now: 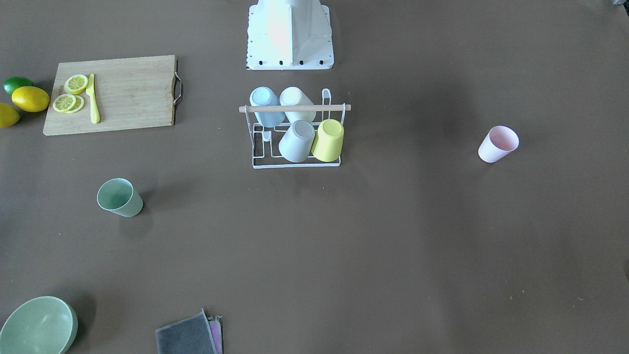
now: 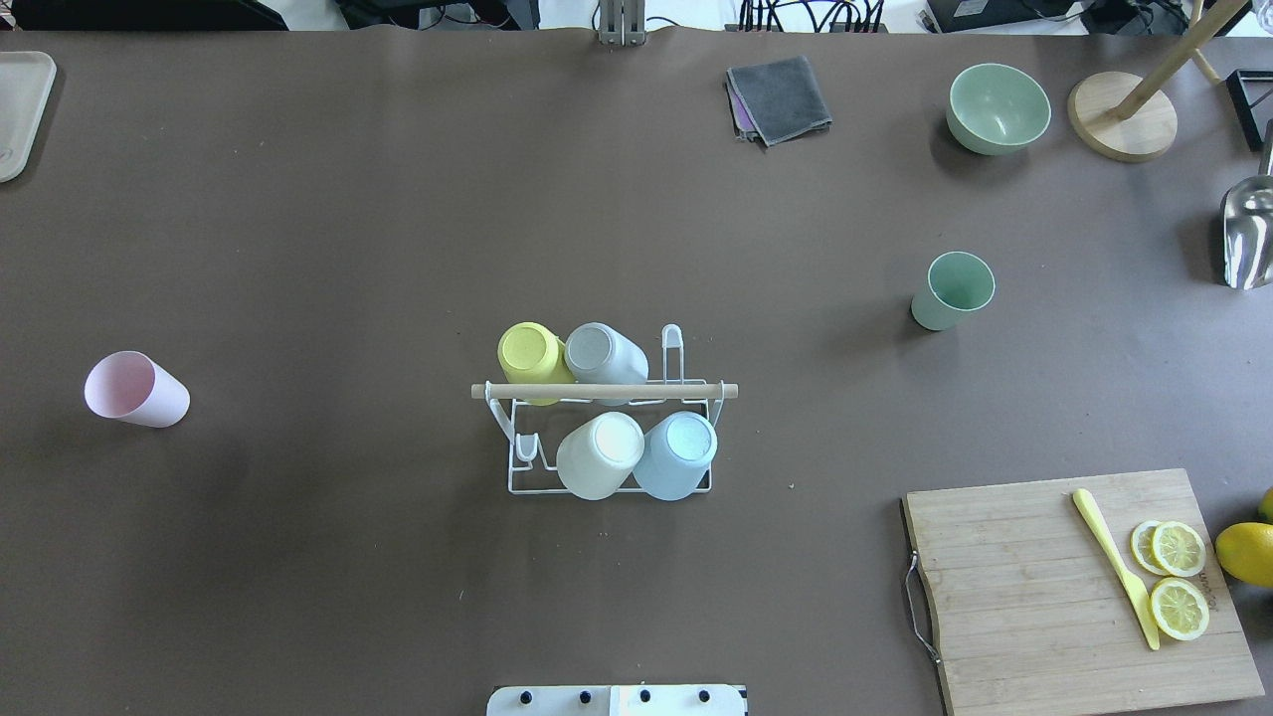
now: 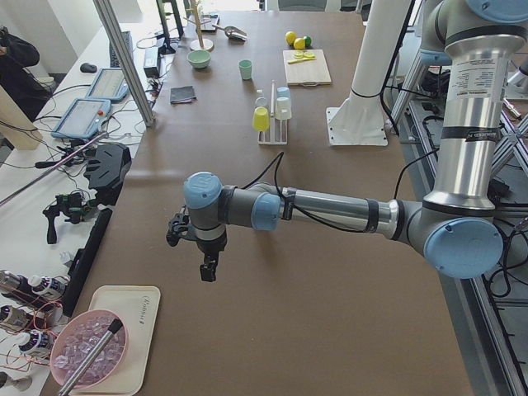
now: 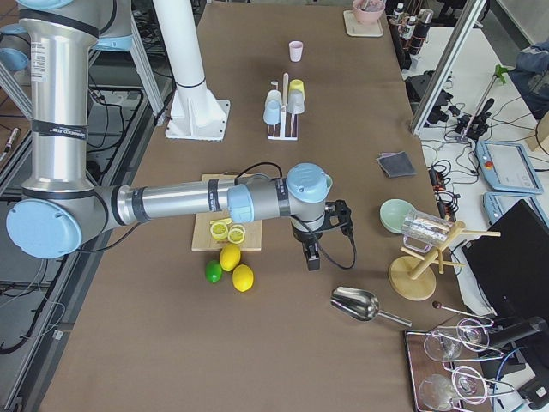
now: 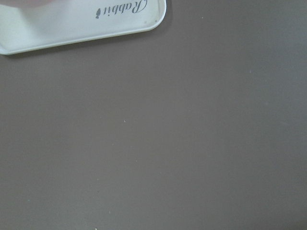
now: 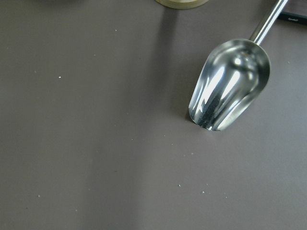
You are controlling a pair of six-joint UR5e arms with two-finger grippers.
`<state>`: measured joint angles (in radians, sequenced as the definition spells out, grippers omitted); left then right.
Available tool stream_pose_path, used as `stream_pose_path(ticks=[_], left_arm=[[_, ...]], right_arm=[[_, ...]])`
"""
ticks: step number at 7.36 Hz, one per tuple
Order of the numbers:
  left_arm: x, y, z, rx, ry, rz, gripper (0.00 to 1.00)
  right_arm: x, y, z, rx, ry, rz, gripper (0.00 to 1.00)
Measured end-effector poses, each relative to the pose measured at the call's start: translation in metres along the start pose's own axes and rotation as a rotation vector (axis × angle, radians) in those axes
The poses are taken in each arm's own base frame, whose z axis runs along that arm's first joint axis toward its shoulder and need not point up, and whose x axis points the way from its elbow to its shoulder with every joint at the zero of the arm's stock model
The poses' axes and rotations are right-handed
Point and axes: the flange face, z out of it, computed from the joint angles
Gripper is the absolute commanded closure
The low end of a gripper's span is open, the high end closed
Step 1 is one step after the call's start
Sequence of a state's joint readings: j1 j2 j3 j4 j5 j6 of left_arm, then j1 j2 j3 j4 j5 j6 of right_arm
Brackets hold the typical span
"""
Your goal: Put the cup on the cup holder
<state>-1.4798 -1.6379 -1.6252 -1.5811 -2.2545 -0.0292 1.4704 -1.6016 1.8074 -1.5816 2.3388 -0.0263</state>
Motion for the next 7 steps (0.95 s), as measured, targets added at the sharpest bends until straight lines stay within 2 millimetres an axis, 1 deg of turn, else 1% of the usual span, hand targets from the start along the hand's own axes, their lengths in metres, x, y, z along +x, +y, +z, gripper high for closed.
stream_pose_path(ticks=[1,2,3,4,5,6,7], left_arm=[[0.012,-0.017,0.002,-0.007,0.003,0.018,0.02],[0.027,-0.039,-0.001,-0.023,0.004,0.027,0.02],[0.048,-0.065,-0.006,-0.052,0.004,0.029,0.02],[0.069,-0.091,-0.012,-0.081,0.004,0.028,0.02],[0.087,-0.109,-0.018,-0.111,0.006,0.021,0.02],[0.099,-0.118,-0.022,-0.137,0.009,0.006,0.02],[0.115,-0.121,-0.018,-0.160,0.019,0.000,0.02]], right_arm=[[-0.032,-0.032,0.000,-0.046,0.003,-0.023,0.00],[-0.066,-0.060,0.000,-0.082,0.016,-0.054,0.00],[-0.105,-0.083,0.009,-0.119,0.044,-0.105,0.00],[-0.146,-0.103,0.021,-0.151,0.086,-0.170,0.00],[-0.183,-0.117,0.032,-0.169,0.120,-0.232,0.00],[-0.214,-0.127,0.042,-0.182,0.137,-0.286,0.00],[-0.241,-0.135,0.053,-0.194,0.146,-0.331,0.00]])
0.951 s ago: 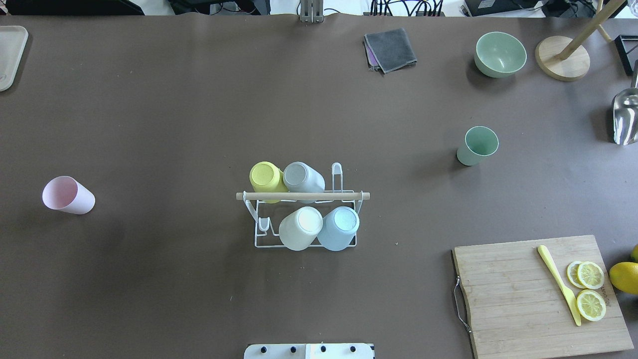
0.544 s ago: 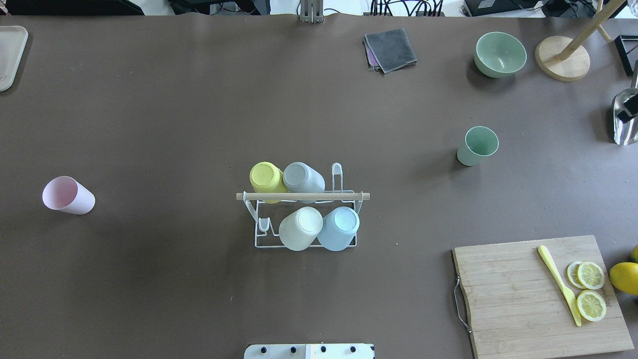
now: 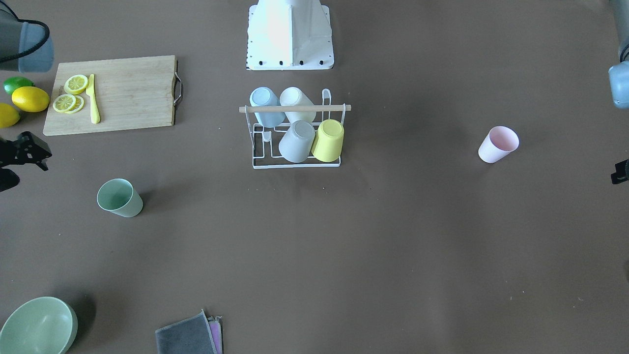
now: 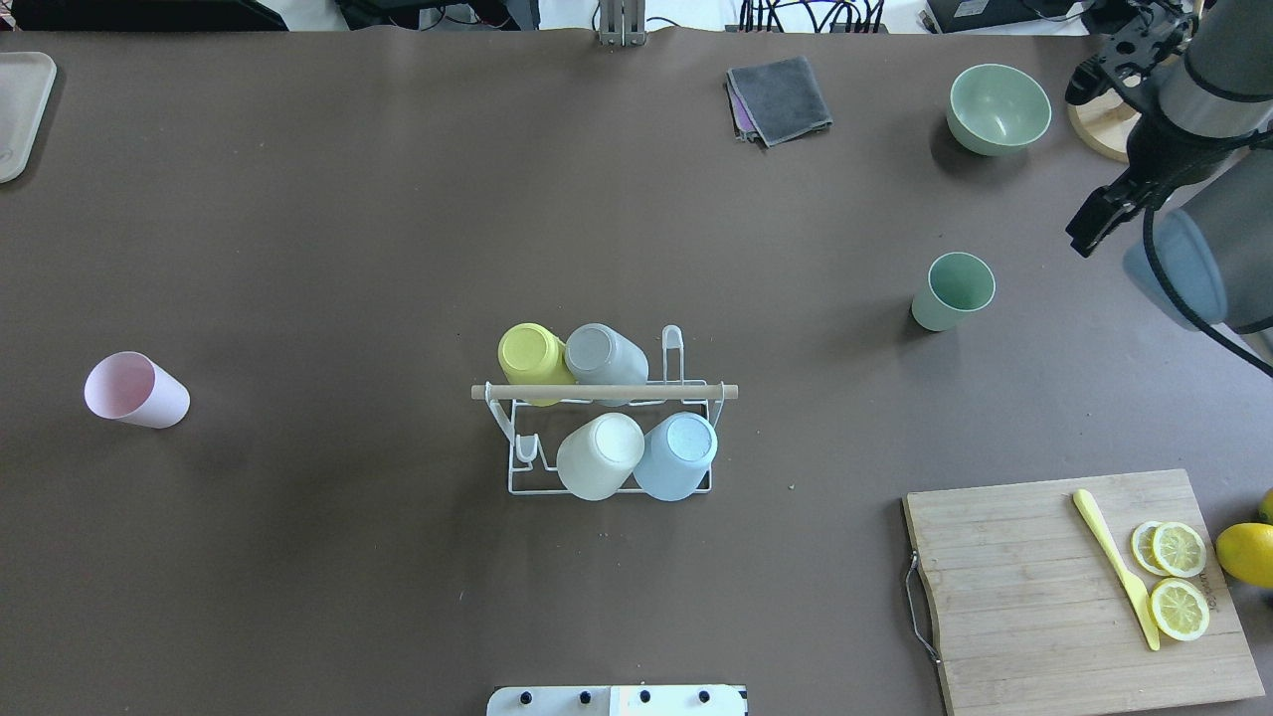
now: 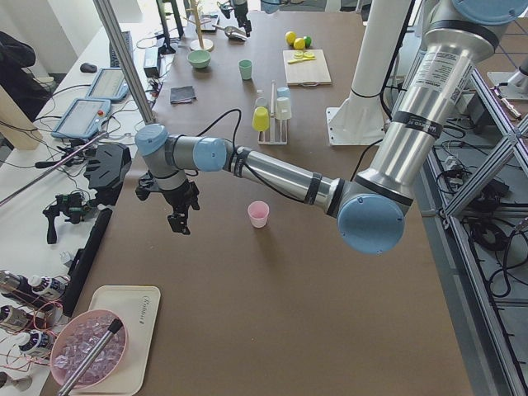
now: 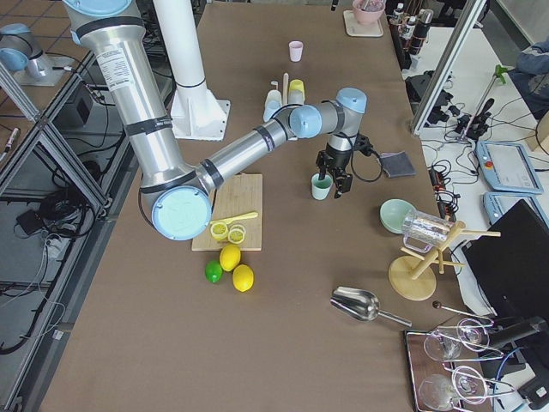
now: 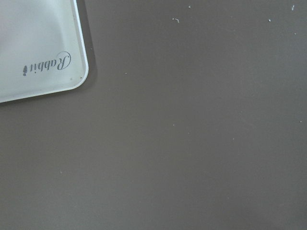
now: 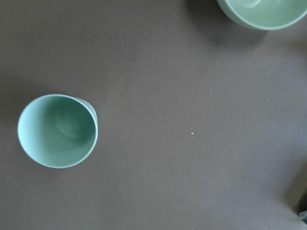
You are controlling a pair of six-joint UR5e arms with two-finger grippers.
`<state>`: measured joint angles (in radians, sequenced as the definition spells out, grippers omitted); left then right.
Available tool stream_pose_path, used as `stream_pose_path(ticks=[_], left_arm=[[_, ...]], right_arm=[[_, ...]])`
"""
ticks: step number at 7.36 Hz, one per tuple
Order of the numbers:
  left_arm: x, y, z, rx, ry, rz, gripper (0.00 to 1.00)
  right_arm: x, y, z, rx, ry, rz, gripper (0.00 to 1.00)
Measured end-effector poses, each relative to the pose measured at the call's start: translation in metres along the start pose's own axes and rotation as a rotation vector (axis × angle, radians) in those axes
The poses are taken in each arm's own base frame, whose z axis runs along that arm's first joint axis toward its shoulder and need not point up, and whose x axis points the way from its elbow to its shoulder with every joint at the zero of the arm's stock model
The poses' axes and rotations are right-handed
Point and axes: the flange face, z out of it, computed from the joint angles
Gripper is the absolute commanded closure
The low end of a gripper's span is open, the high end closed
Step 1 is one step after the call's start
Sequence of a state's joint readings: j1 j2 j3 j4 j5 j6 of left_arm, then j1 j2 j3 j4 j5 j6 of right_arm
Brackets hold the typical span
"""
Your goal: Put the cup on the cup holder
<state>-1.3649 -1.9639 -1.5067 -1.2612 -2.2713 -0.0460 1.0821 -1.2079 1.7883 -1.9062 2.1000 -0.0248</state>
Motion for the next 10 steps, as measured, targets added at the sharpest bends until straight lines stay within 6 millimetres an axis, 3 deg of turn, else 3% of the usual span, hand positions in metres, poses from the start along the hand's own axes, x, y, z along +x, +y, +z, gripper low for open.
stream_pose_path(ticks=[2,4,5,7,9,10], left_arm=[[0.082,-0.008,0.046,-0.100,0.013,0.007,0.02],[0.150,-0.005,0.081,-0.198,0.000,0.027,0.02],[0.165,-0.004,0.089,-0.222,-0.003,0.041,0.02],[0.172,-0.002,0.105,-0.269,0.000,0.135,0.02],[0.172,-0.010,0.129,-0.348,0.001,0.212,0.02],[0.173,-0.012,0.141,-0.378,0.001,0.227,0.02]], right_arm=[[-0.040,-0.042,0.005,-0.041,0.021,-0.058,0.00],[-0.065,-0.111,0.002,-0.117,0.023,-0.091,0.00],[-0.078,-0.143,0.006,-0.161,0.027,-0.124,0.00],[-0.109,-0.187,0.025,-0.245,0.060,-0.209,0.00],[-0.134,-0.218,0.043,-0.321,0.090,-0.309,0.00],[-0.144,-0.222,0.054,-0.353,0.112,-0.363,0.00]])
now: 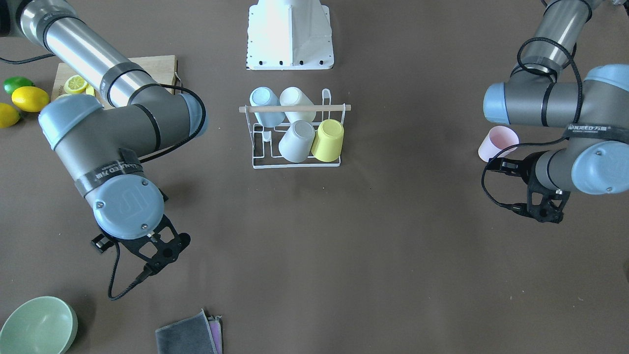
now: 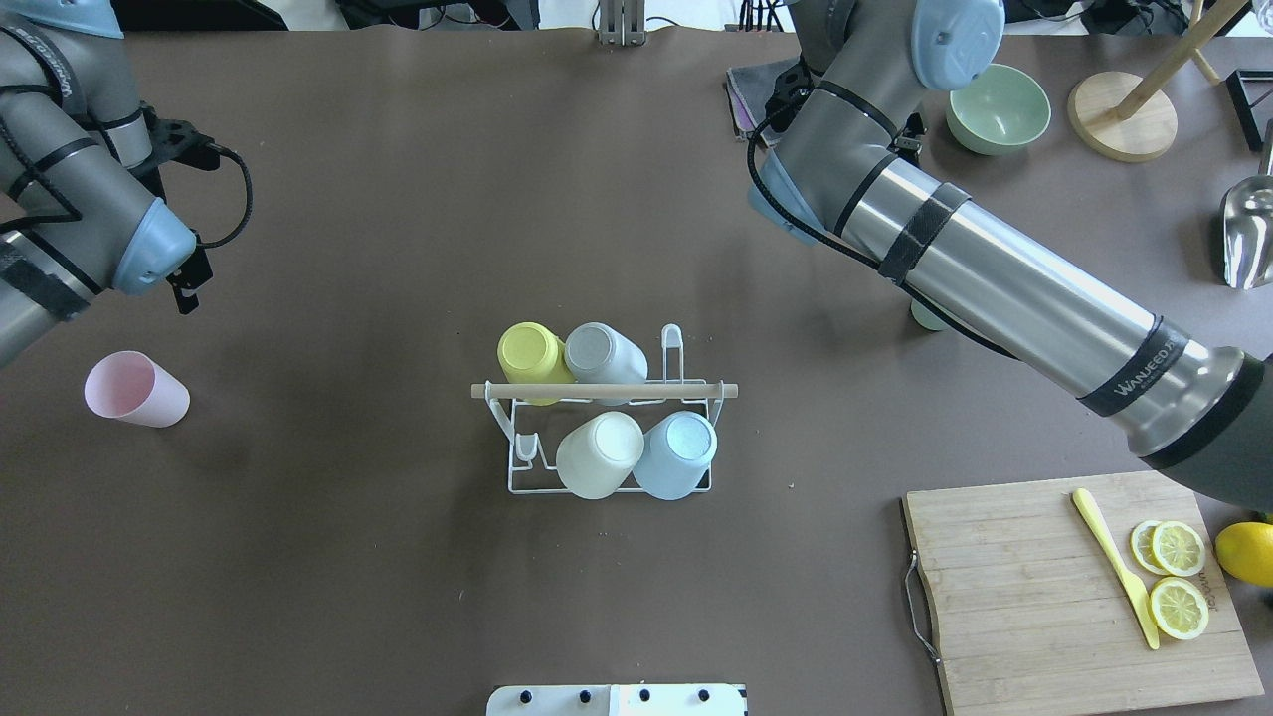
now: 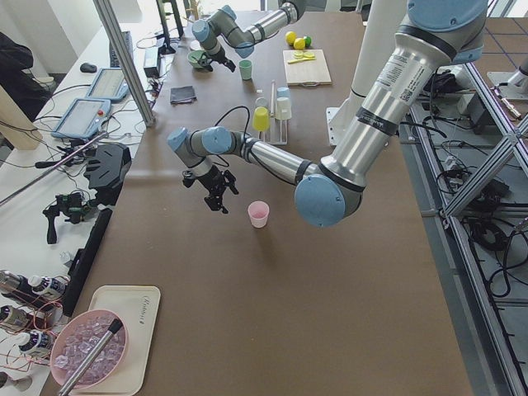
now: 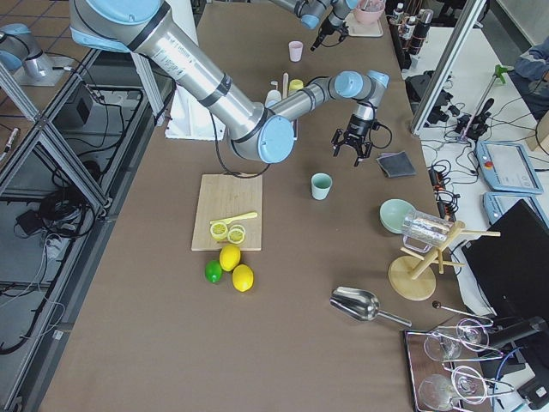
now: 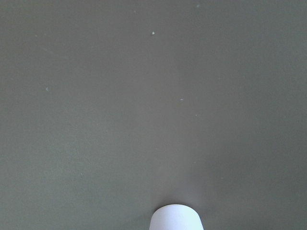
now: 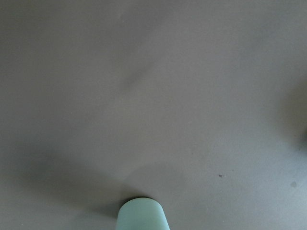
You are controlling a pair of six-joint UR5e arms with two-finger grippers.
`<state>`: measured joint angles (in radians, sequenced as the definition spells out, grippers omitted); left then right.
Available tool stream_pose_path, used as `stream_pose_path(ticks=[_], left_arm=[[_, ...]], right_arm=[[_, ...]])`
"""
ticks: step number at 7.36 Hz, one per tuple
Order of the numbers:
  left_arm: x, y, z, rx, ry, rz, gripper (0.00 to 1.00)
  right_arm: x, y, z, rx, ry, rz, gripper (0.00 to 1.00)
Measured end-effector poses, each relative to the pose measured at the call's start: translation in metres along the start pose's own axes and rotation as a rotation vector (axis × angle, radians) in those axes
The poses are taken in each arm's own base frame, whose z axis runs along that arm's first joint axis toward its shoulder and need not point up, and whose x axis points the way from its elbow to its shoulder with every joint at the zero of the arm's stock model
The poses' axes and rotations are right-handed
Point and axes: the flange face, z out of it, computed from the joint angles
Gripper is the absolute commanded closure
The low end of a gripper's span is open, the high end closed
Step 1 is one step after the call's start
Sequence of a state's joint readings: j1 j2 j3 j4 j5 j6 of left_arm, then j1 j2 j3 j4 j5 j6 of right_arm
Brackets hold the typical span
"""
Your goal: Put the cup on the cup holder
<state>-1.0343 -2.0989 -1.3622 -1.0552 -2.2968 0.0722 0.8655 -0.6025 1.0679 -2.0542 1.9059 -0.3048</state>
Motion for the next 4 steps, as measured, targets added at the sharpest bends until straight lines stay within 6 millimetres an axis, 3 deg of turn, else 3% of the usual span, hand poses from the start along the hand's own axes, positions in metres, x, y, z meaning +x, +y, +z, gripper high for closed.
stream_pose_path(ticks=[4], left_arm=[[-0.001,-0.024,0.033,-0.095,0.002,-0.006,0.02]], right_arm=[[-0.041,-0.013,0.061,-0.152,0.072,-0.161,0.00]])
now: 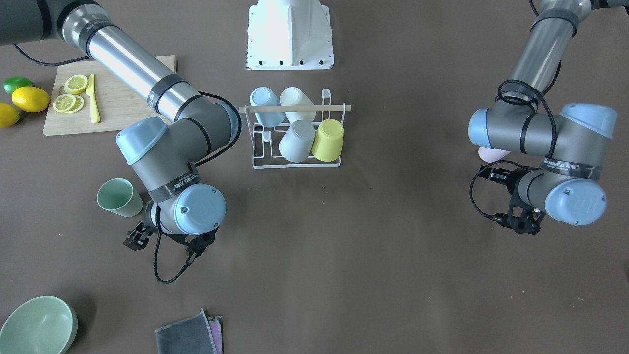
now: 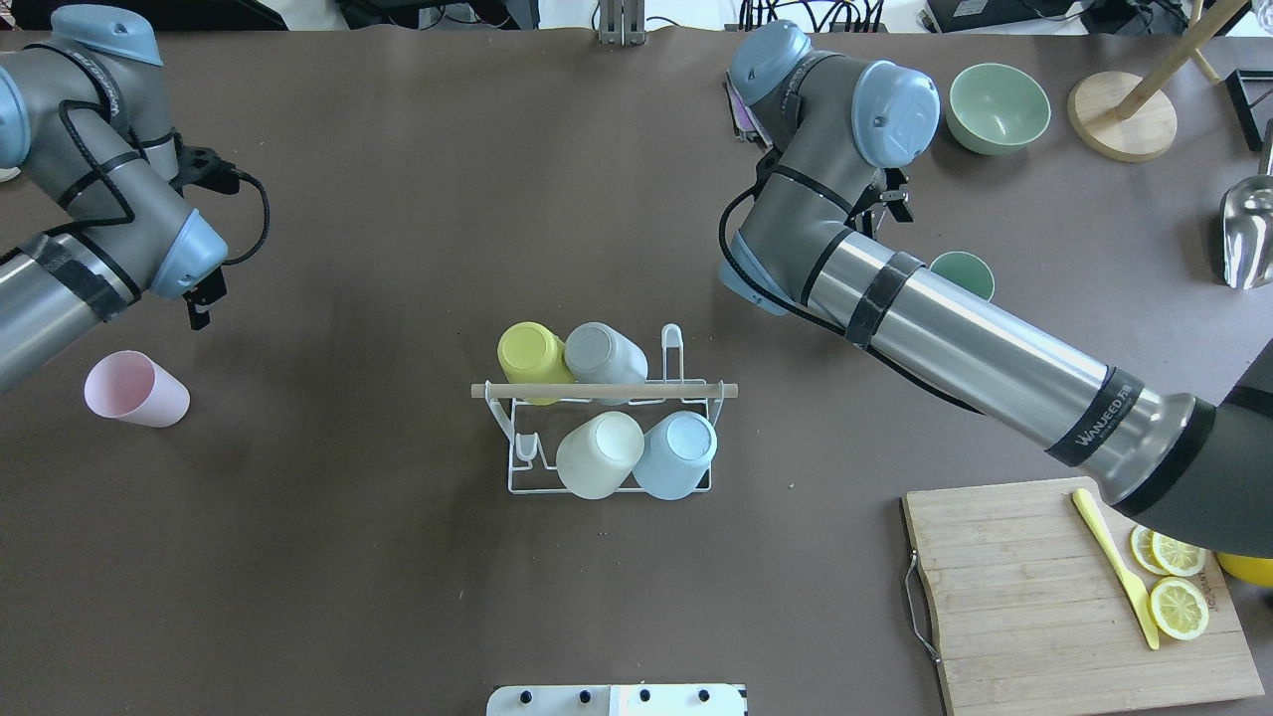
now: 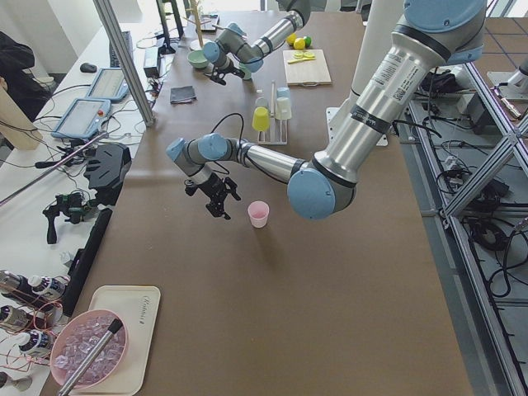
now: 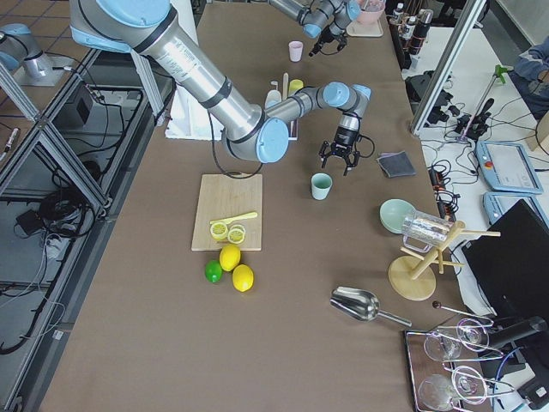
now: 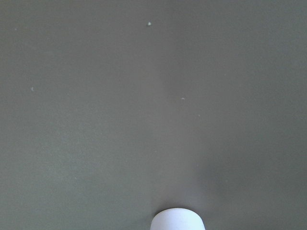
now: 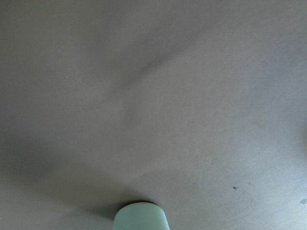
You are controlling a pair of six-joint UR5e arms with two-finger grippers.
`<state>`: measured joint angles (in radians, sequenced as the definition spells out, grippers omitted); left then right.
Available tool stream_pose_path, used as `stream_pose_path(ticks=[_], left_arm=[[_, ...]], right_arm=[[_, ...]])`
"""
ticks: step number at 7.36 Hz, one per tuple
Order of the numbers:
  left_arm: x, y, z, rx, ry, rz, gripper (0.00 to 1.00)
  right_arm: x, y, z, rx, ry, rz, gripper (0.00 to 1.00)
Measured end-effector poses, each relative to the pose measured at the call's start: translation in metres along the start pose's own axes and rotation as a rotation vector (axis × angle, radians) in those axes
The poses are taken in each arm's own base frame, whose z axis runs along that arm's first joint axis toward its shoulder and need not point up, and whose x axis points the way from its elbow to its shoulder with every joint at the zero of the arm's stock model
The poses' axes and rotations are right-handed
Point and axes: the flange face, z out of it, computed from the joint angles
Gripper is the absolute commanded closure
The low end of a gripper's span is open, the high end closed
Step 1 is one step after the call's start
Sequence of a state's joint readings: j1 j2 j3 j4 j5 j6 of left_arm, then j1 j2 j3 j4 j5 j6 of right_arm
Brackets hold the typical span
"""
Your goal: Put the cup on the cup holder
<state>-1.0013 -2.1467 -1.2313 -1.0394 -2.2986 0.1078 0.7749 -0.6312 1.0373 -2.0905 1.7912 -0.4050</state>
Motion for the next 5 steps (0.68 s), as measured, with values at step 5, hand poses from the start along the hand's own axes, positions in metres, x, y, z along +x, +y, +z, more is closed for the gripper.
stream_pose_path(ticks=[5], left_arm=[[0.003,-0.002,0.038,-0.134,0.015,0.001,0.02]], right_arm=[[-0.011,0.008,0.049,-0.083,-0.003,-0.113,0.00]])
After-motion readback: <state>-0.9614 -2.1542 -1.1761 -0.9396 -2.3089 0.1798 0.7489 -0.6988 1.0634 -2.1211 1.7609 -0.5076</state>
